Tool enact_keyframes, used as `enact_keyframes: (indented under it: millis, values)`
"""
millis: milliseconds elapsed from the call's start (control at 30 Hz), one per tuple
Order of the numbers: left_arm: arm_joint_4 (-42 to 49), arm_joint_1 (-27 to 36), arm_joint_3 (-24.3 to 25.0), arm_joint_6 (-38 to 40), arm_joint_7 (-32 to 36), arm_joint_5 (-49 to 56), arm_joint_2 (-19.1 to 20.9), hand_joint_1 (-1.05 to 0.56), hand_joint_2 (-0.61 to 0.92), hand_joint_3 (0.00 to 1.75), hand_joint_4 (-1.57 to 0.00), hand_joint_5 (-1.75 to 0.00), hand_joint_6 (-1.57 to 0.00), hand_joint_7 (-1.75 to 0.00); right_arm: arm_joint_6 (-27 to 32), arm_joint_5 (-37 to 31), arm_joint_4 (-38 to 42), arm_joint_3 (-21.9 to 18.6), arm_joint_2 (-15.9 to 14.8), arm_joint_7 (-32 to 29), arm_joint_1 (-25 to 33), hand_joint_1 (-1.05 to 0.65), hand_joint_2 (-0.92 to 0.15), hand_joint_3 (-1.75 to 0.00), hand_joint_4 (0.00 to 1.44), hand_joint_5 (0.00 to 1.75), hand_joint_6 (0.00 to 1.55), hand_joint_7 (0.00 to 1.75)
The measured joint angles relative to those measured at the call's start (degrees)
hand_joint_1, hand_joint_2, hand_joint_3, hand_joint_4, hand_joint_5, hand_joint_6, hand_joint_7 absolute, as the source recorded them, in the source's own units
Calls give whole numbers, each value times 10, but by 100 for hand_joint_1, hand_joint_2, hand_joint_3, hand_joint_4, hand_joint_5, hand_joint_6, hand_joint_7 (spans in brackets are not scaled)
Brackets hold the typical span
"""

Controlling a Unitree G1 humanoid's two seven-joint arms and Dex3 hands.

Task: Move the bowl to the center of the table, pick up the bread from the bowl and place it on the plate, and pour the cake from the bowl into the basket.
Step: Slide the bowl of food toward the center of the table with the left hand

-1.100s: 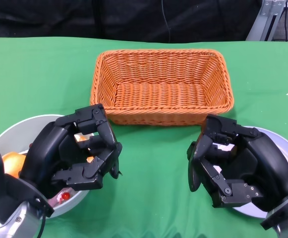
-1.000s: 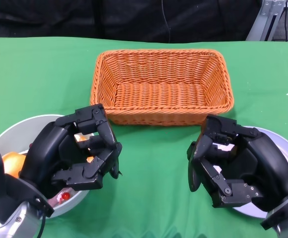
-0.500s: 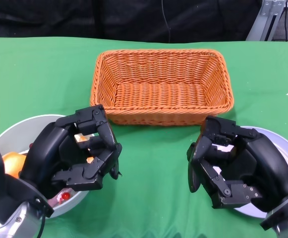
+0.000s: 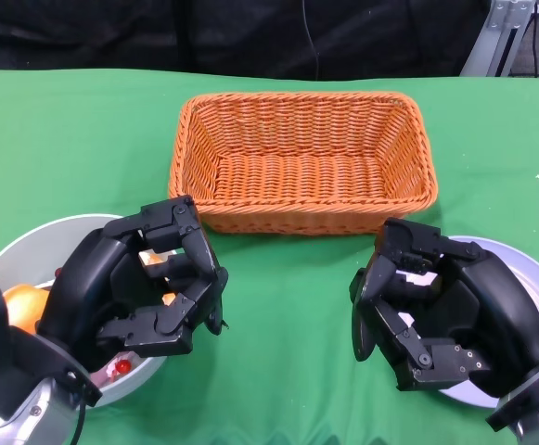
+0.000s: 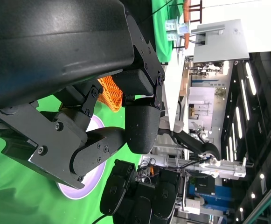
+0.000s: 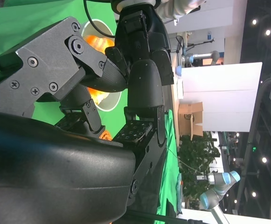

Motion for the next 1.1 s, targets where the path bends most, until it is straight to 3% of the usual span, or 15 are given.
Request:
enact_keyframes:
  millis: [200, 333, 400, 533, 567, 633, 700, 733, 767, 867, 1100]
  values:
    - [3, -13, 35, -25, 20, 5, -7, -15, 59, 108, -78, -166, -75, -144, -9, -14, 8, 6, 2, -4, 4, -16, -45, -128, 82, 166, 70, 145]
    - [9, -22, 47, -53, 39, 20, -15, -16, 64, 94, -80, -152, -81, -122, -17, -16, 13, 7, 3, -3, 4, -15, -45, -128, 82, 166, 70, 145]
    - [14, -23, 51, -73, 53, 34, -23, -20, 71, 75, -80, -143, -87, -97, -20, -17, 15, 8, 3, -3, 4, -15, -44, -129, 82, 166, 70, 145]
    - [22, -26, 60, -109, 73, 55, -32, -22, 75, 64, -80, -133, -90, -82, -27, -18, 18, 9, 4, -2, 4, -15, -44, -131, 82, 166, 70, 145]
    - [23, -26, 63, -110, 80, 56, -33, -23, 80, 52, -84, -113, -93, -61, -28, -18, 19, 10, 4, -2, 4, -15, -44, -131, 81, 166, 69, 145]
    - [23, -36, 82, -110, 108, 64, -34, -26, 89, 30, -88, -90, -103, -27, -31, -18, 24, 10, 4, 1, 4, -15, -45, -130, 81, 166, 69, 145]
    - [23, -54, 106, -116, 128, 65, -32, -29, 91, 20, -88, -72, -103, -14, -31, -19, 29, 10, 5, 1, 4, -14, -45, -130, 81, 166, 69, 145]
    - [24, -63, 116, -121, 133, 64, -30, -29, 92, 18, -88, -69, -103, -11, -31, -21, 29, 10, 6, 1, 4, -14, -45, -130, 81, 166, 70, 145]
    - [26, -71, 124, -127, 137, 68, -27, -32, 92, 15, -89, -51, -102, -6, -31, -22, 29, 10, 6, 1, 4, -14, -45, -130, 81, 166, 69, 145]
    - [48, -89, 140, -140, 150, 94, -6, -35, 92, 12, -93, -26, -100, -1, -31, -23, 29, 10, 7, 1, 4, -14, -45, -129, 80, 166, 69, 145]
    - [136, -118, 163, -174, 167, 142, 33, -47, 92, 11, -87, -12, -90, 0, -32, -25, 30, 10, 8, 0, 4, -14, -45, -128, 80, 167, 69, 144]
